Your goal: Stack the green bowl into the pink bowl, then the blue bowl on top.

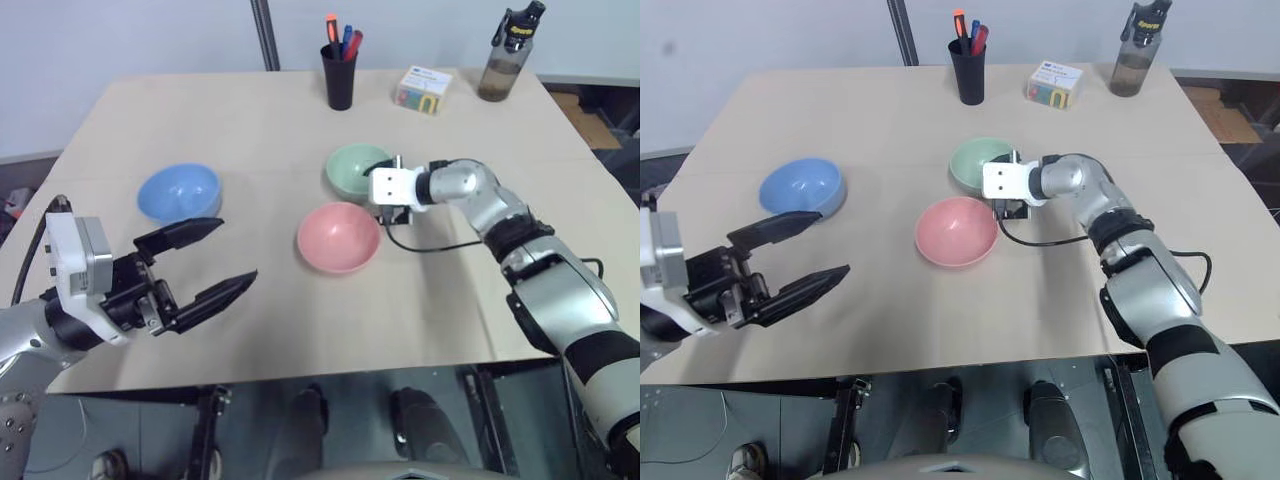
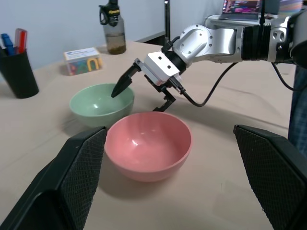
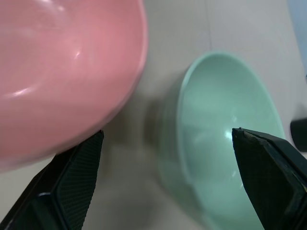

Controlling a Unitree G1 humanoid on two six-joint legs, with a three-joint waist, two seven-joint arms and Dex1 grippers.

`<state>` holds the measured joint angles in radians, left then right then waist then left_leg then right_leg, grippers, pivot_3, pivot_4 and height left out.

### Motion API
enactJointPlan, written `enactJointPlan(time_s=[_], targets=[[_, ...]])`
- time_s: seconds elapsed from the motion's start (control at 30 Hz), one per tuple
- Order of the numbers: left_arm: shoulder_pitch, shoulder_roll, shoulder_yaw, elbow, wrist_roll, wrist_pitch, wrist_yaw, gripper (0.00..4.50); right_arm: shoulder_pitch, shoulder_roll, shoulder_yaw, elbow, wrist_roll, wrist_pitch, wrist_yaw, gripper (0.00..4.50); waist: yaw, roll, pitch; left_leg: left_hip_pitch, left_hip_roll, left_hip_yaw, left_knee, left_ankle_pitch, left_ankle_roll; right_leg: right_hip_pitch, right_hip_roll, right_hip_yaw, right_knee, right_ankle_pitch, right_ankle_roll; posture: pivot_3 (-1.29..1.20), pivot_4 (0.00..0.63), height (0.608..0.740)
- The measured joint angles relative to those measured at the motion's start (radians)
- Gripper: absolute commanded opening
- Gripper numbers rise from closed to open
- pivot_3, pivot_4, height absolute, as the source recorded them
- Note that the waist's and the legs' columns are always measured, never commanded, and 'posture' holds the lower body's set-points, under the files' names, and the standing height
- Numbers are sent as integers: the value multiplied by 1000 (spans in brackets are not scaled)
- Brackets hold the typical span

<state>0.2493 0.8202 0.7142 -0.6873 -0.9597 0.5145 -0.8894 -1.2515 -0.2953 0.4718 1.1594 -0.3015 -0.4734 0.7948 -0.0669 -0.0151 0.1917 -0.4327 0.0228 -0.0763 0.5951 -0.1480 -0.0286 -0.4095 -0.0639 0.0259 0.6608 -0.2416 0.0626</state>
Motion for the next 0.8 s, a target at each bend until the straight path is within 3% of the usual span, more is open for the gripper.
enactJointPlan(time_s=[0.33, 0.57, 0.7, 0.8], targets=[[85, -23, 70, -40, -27, -1, 23, 4500, -29, 20, -10, 99, -65, -64, -27, 45, -1, 0, 0, 1, 0, -1, 1, 1, -1, 0, 1, 0, 2, -2, -3, 0, 150, 740], [63, -23, 59, -38, -25, -10, 24, 4500, -34, 0, -22, 107, -82, -76, -24, 45, -1, 1, 1, 1, 0, 0, 1, 1, -1, 0, 1, 0, 1, -2, -3, 0, 150, 740], [58, -24, 55, -32, -23, -19, 21, 4500, -34, -45, -145, 36, 67, -27, 198, 45, 0, 2, 2, 1, 0, 0, 1, 1, -1, 0, 1, 0, 1, -1, -1, 0, 150, 740], [59, -24, 52, -28, -20, -21, 21, 4500, 16, -92, -218, -211, 241, 134, 434, 45, 0, 2, 2, 1, 1, -1, 0, 1, -1, 1, 1, 0, 1, 0, 1, 0, 150, 740]])
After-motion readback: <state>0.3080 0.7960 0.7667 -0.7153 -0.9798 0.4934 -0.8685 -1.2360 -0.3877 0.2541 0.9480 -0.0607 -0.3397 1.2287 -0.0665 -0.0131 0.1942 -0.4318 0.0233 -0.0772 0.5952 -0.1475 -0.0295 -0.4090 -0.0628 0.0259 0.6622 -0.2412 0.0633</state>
